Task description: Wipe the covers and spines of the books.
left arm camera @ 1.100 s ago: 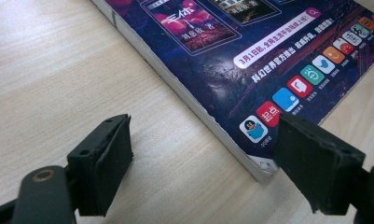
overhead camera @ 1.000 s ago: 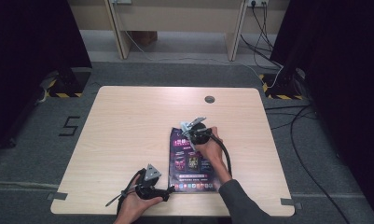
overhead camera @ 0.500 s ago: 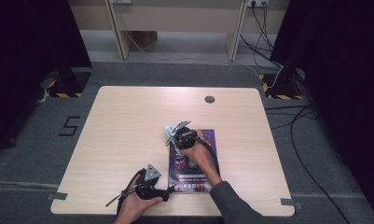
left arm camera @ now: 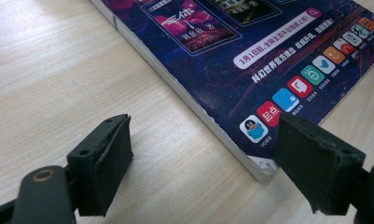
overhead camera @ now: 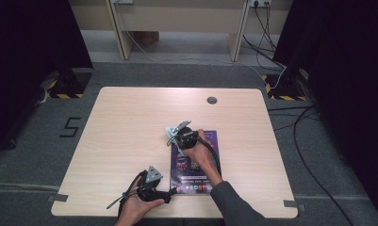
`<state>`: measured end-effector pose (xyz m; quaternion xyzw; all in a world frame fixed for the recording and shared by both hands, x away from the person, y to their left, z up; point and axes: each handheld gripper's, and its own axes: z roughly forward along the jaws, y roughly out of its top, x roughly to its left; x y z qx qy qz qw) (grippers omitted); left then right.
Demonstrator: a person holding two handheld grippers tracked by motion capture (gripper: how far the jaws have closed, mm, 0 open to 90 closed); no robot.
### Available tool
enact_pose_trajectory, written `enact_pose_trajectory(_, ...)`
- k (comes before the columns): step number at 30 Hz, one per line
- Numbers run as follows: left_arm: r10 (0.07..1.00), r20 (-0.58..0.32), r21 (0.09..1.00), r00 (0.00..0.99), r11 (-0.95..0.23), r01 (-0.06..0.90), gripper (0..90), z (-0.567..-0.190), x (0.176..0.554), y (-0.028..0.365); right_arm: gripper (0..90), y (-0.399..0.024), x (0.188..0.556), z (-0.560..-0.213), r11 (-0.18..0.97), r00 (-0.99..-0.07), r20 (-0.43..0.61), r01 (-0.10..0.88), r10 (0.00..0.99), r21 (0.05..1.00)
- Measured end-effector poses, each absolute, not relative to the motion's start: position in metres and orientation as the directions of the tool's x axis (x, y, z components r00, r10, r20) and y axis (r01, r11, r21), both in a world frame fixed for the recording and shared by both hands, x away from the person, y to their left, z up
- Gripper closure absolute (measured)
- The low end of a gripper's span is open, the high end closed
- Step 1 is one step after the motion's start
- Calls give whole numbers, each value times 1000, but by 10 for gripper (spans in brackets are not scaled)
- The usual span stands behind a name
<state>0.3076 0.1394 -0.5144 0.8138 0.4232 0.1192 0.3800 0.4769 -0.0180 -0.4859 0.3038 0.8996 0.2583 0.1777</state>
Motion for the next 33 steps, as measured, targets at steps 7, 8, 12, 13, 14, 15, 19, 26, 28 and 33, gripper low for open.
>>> enact_pose_trajectory(7, 780, -128, 721, 613, -351, 598, 185, -515, 307, 139, 787, -15, 471, -486, 696, -767, -174, 430, 617, 575)
enact_pose_trajectory(8, 780, -127, 721, 612, -351, 598, 185, -515, 307, 139, 787, -14, 468, -487, 698, -777, -164, 422, 607, 579)
enact_pose_trajectory(12, 780, -127, 721, 613, -352, 597, 184, -515, 307, 140, 787, -12, 453, -486, 716, -814, -141, 395, 563, 575)
enact_pose_trajectory(13, 780, -129, 721, 613, -351, 598, 184, -515, 307, 139, 787, -12, 449, -486, 719, -821, -133, 393, 555, 573)
enact_pose_trajectory(14, 781, -129, 722, 611, -348, 598, 183, -515, 307, 139, 787, -13, 445, -486, 728, -830, -144, 372, 538, 576)
enact_pose_trajectory(15, 781, -128, 721, 611, -350, 598, 182, -515, 307, 139, 786, -13, 441, -487, 732, -838, -142, 362, 527, 578)
enact_pose_trajectory(19, 776, -132, 722, 617, -352, 596, 181, -515, 308, 140, 785, -22, 429, -488, 742, -845, -167, 332, 509, 583)
enact_pose_trajectory(26, 744, -182, 735, 643, -331, 592, 215, -506, 308, 149, 784, -43, 421, -489, 704, -816, -146, 375, 560, 602)
enact_pose_trajectory(28, 748, -191, 737, 636, -319, 596, 209, -500, 308, 159, 784, -43, 413, -489, 715, -824, -155, 360, 545, 599)
enact_pose_trajectory(33, 793, -201, 739, 575, -263, 620, 209, -494, 310, 190, 784, -39, 387, -490, 722, -851, -141, 329, 506, 608)
